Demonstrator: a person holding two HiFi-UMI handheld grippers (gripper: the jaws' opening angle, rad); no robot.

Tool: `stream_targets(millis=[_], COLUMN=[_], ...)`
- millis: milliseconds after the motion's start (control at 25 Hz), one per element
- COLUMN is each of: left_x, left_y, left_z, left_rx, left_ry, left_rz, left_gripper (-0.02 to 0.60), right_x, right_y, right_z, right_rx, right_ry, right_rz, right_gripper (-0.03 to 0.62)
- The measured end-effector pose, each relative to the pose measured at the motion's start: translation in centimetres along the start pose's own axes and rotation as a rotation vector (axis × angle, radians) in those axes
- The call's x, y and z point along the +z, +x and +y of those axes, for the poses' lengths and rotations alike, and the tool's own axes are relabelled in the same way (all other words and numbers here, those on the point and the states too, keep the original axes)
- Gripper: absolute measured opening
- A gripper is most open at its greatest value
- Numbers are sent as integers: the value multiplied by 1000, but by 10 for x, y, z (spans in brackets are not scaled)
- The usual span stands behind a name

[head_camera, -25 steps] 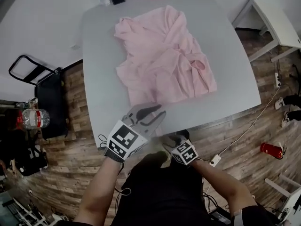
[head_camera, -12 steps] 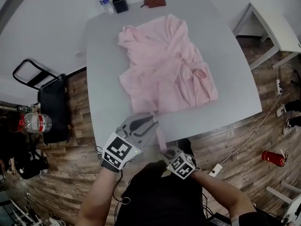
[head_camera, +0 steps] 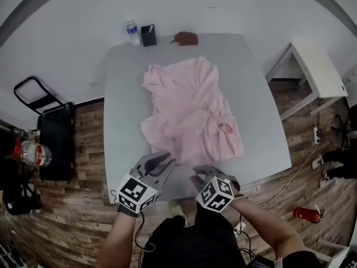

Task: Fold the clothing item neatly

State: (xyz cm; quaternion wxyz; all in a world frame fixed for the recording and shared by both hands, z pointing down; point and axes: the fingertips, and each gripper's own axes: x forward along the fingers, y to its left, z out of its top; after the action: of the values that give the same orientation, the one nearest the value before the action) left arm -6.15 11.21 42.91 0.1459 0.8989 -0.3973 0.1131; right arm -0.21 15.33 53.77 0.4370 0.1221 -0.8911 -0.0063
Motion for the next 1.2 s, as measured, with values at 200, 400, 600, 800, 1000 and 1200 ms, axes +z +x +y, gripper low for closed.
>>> stream_targets(millis=[200,400,600,800,1000,1200], left_x=[14,20,11,-7,-29,-27], left_y=[16,29,45,57,61,68], left_z=[26,47,60,71,82,85], left_rx=[71,157,228,264,261,193], left_ry=[-43,-90,-136,-197,-220,-231], left_rz=[-10,4,29,65,107,71], left_gripper=[64,57,57,57,57,57], right_x=[20,31,30,7,-5,2], right_y=[27,60,96,131,128,112], right_z=[-82,-140,-169,-192,-231,-247], right_rx=[-40,-11,49,101,70,73], right_ry=[-306,-552,-694,-723,-720,-649], right_rz=[61,77,39,74,124,97], right_gripper=[26,26,26,126,212,232])
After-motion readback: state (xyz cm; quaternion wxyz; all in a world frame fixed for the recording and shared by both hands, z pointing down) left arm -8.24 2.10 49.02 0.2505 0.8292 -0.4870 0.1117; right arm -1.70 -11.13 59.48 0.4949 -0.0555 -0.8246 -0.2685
